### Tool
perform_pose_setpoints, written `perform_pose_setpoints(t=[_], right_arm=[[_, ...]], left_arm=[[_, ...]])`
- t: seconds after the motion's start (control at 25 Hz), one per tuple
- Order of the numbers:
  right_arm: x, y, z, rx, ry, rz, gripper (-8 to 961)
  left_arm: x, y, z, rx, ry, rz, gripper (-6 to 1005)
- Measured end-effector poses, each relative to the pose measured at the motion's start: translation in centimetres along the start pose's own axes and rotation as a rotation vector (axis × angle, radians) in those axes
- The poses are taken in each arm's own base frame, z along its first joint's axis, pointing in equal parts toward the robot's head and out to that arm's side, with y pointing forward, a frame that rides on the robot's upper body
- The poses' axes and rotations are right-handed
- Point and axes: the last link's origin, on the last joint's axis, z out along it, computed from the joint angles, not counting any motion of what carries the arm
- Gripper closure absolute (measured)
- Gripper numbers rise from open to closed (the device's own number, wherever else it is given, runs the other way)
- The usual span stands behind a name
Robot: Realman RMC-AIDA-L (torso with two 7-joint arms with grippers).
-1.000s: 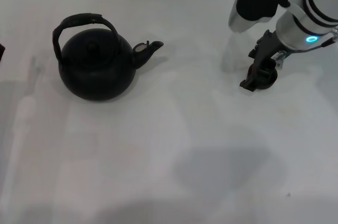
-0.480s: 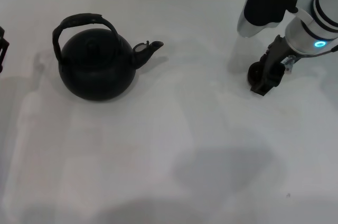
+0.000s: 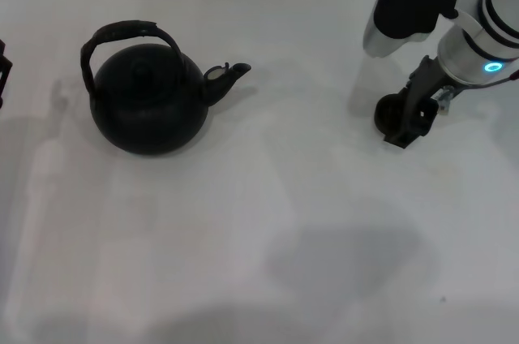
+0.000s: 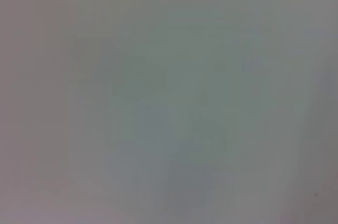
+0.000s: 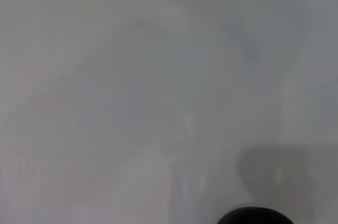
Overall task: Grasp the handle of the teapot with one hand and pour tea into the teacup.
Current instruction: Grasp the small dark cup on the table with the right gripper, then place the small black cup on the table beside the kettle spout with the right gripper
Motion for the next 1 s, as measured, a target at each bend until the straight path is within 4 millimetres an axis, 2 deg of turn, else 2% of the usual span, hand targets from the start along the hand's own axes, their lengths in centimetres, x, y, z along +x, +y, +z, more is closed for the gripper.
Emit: perform_pose_setpoints(t=[0.2, 0.4, 0.52, 0.72, 1.0], right_arm=[[-2.2, 0.5, -1.4, 0.003, -0.069, -0.044, 220], [-6.7, 3.2, -1.3, -0.054, -0.134, -0.182, 208], [-8.4, 4.9, -0.8, -0.062, -0.133, -0.275, 200], [-9.2, 6.8, -0.1, -0.094, -0.111, -0.357, 188], [-8.8, 8.1, 1.0, -0.105, -0.075, -0.399, 170]], left_arm=[[0.0, 0.0, 0.1, -0.001, 0.001, -0.001, 196], [0.0, 0.0, 0.0, 0.0, 0.001, 0.0, 196], [0.1, 0.0, 0.1, -0.001, 0.002, 0.001, 196], [0.0, 0.1, 0.4, -0.006, -0.002, 0.001, 197], [0.0, 0.2, 0.4, -0.012, -0.004, 0.001, 197]])
